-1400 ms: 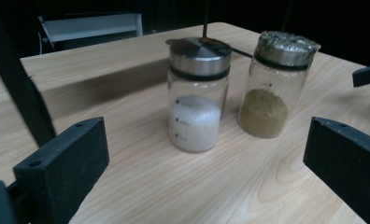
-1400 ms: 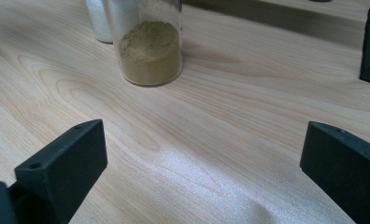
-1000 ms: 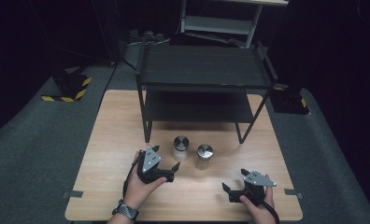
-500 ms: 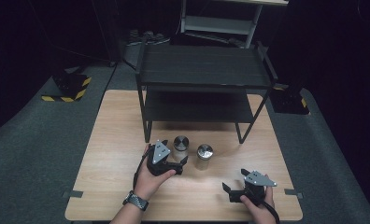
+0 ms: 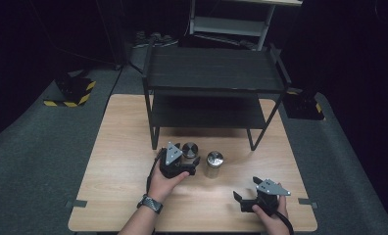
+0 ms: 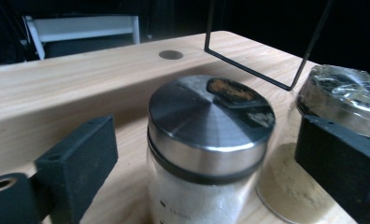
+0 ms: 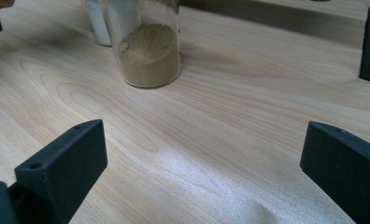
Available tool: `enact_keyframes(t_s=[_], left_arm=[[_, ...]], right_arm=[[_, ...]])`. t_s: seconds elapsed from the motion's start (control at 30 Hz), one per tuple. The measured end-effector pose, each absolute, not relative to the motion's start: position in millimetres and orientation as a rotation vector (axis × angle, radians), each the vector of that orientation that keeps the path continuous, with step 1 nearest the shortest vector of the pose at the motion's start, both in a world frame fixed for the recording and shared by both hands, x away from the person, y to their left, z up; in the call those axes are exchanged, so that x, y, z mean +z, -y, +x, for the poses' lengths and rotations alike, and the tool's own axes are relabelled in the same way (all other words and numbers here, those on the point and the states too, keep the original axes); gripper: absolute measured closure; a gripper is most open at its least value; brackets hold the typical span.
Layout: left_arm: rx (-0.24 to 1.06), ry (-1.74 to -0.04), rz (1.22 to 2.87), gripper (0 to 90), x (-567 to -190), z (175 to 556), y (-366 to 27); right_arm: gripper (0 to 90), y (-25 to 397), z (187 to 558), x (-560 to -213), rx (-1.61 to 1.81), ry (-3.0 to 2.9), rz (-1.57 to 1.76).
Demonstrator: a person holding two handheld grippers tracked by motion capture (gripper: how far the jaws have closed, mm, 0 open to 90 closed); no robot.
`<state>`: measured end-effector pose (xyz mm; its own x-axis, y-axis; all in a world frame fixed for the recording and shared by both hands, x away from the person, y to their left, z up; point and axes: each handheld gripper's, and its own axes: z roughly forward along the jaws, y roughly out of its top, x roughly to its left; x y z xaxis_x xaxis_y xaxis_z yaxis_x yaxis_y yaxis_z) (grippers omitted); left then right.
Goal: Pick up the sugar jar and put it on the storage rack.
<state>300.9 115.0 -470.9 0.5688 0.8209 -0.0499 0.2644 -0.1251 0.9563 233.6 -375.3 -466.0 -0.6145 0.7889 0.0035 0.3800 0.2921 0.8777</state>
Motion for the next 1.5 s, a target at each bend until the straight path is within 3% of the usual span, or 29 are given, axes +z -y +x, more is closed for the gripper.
enact_keyframes(t_s=[0.33,0.63,1.5], left_arm=[[0.630,-0.897,1.664,24.5,-475.3,304.1,-111.1],[0.648,-0.895,1.656,32.8,-478.4,300.9,-109.1],[0.644,-0.893,1.646,35.0,-478.5,298.9,-112.4]], right_arm=[[0.7,377.2,234.3,-466.6,1.281,-2.128,1.056],[0.7,377.8,234.0,-466.9,1.283,-2.120,1.068],[0.7,381.1,234.6,-467.3,1.294,-2.115,1.079]])
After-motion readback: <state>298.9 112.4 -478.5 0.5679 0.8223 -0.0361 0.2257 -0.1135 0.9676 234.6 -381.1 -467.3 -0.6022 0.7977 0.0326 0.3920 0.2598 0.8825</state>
